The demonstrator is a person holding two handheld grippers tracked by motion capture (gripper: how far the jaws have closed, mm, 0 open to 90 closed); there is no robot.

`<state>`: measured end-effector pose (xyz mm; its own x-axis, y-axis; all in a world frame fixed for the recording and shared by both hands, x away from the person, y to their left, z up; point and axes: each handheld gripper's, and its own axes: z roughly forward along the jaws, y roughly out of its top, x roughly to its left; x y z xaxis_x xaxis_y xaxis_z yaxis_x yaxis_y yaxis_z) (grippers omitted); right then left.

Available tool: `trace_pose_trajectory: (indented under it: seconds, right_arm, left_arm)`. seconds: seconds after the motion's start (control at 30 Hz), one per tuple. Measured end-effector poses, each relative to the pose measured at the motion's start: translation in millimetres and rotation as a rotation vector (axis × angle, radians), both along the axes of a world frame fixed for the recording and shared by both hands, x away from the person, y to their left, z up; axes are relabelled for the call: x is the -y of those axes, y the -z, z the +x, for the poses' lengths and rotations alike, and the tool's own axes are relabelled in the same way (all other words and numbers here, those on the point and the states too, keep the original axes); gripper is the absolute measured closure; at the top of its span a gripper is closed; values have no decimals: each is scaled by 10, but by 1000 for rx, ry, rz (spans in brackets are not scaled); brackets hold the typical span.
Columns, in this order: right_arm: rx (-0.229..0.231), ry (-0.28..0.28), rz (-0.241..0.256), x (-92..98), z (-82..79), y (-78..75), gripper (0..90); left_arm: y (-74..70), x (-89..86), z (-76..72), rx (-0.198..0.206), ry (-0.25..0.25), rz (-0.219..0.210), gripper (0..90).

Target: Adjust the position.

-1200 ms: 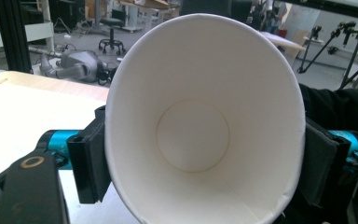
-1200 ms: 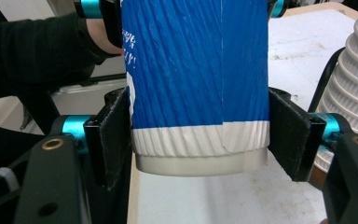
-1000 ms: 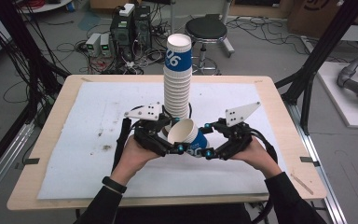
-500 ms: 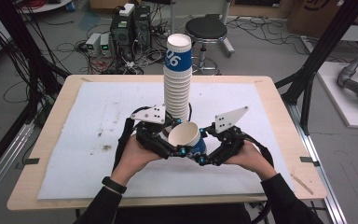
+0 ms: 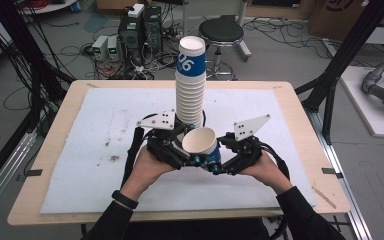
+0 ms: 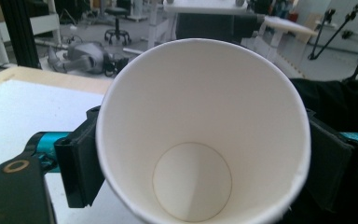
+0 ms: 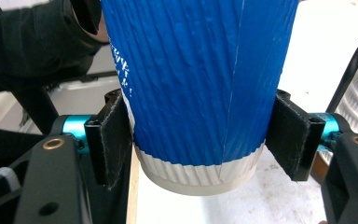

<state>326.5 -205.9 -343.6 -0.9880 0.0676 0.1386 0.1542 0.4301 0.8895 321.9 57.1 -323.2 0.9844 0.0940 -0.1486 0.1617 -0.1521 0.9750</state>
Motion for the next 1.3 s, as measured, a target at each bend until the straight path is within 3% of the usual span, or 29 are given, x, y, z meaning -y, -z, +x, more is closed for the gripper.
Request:
trace_pose_trajectory:
  seconds: [0.07,0.1,0.17,0.47,0.8,0.9,1.0,1.3]
  right_arm:
    - [4,6,27,10,-2,-4,294]
    - [3,7,37,13,-4,-8,294]
    - [-1,9,52,14,-8,-13,294]
    - [10,20,91,-13,-30,14,294]
    - [23,29,84,-36,-46,25,293]
    - [34,28,60,-47,-50,21,281]
    - [57,41,32,-51,-61,15,239]
    - [57,60,52,40,-39,-31,210]
  left_arm:
    - [5,-11,6,-7,-2,-17,140]
    - [21,-34,23,-29,1,-55,140]
    - [33,-50,29,-37,0,-81,140]
    - [35,-20,10,-34,16,-123,166]
    - [28,-17,-4,-13,6,-107,205]
    - [18,-13,-11,1,4,-74,207]
    - [13,-22,-6,3,6,-67,213]
    - [-2,-94,7,26,-20,-18,217]
